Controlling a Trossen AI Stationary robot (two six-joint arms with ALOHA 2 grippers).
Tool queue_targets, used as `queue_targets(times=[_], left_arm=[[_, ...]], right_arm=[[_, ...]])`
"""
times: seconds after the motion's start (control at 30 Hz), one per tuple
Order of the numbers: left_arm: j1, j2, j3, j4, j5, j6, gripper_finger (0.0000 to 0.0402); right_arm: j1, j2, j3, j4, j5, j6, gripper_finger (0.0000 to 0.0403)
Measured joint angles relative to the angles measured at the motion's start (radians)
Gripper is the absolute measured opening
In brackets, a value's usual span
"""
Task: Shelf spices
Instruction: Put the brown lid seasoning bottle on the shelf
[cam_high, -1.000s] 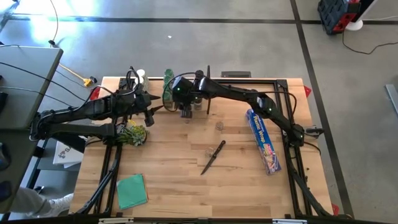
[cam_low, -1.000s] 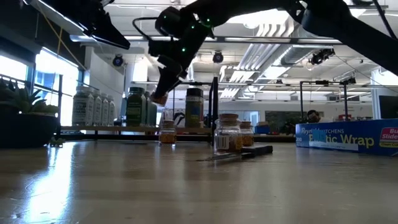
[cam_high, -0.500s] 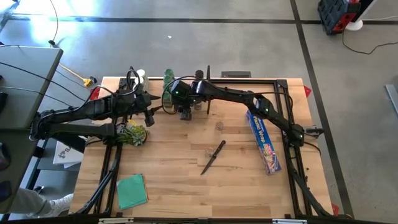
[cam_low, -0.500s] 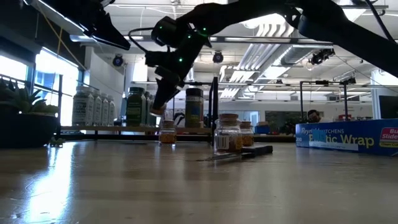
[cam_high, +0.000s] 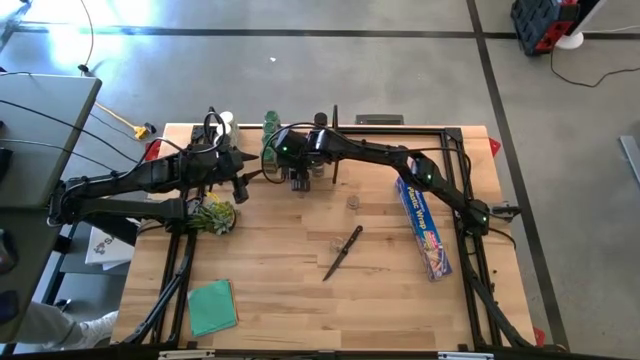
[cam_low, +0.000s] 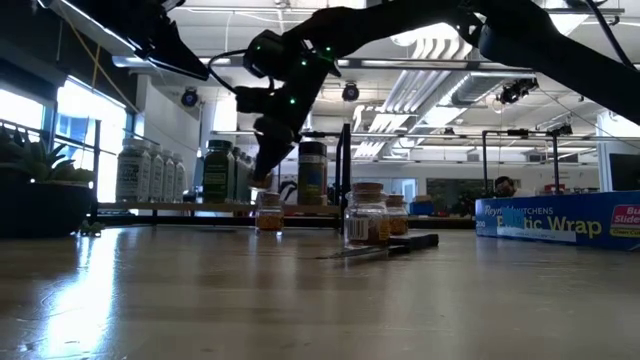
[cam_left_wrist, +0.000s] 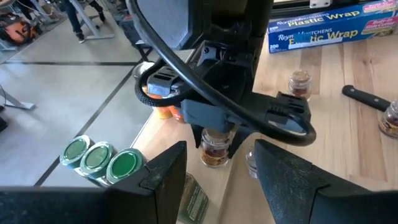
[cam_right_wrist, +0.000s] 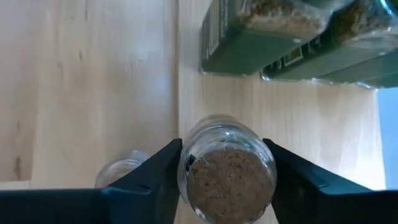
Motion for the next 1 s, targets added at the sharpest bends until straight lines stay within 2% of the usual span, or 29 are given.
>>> queue_targets(times=[0.1,0.2,0.43,0.7,1.0], left_arm=[[0.000,0.000,0.000,0.000,0.000,0.000,0.0183],[0.000,0.000,0.000,-0.001,0.000,0.000,0.0183],[0.000,0.000,0.000,-0.001,0.000,0.000,0.0183],[0.000,0.000,0.000,-0.002,0.000,0.000,0.0183],[0.000,0.000,0.000,-0.006,0.000,0.000,0.0183]], right_arm=[[0.000,0.000,0.000,0.000,0.023,0.001,0.0227],[0.000,0.000,0.000,0.001,0.024,0.000,0.0245],[0.002,0.000,0.000,0.008,0.035,-0.008,0.0251],[0.027,-0.016,0.003,0.022,0.196,-0.083,0.0253],[0.039,-0.028,0.003,0.010,0.205,-0.081,0.0254]])
